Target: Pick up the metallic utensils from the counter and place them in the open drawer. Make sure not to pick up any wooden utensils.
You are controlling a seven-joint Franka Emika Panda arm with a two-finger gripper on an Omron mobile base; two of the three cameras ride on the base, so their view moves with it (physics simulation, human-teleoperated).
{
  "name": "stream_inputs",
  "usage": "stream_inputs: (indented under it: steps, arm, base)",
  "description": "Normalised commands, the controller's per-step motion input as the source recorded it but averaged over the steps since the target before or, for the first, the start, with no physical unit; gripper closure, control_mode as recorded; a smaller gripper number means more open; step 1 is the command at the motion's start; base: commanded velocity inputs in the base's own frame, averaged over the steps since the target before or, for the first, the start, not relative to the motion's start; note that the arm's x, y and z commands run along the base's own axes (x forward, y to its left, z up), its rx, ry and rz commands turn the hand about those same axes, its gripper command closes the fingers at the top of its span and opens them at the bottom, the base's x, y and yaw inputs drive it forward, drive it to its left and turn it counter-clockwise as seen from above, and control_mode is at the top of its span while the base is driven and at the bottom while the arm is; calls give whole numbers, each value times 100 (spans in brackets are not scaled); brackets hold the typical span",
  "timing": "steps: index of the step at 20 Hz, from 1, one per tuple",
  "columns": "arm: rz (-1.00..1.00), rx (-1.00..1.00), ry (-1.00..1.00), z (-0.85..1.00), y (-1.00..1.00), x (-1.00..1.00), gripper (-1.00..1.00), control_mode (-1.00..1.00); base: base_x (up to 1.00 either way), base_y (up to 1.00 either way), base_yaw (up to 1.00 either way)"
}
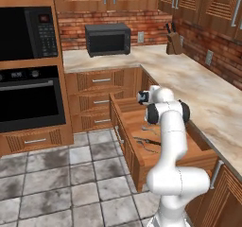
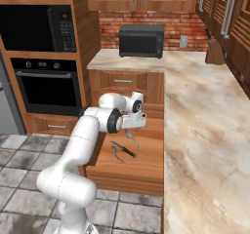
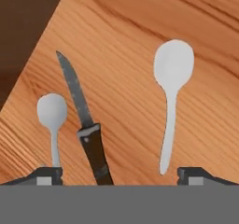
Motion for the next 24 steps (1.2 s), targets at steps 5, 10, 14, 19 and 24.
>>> stream_inputs:
  steps: [5,10,14,19,24]
  arm:
    - [-3,-9,-33,76,10,-76,-100,-100]
    - [-6,-6,-37,77,28,-86,-100,-100]
    - [-5,0,-36,76,19,-100,-100,-100]
    - [-6,0,-27,96,9,-90,-100,-100]
    - [-6,0,-8,100,0,-61,-100,-100]
  base:
    - [0,0,0]
    - [0,0,0]
    - [0,0,0]
    - [0,0,0]
    - [0,0,0]
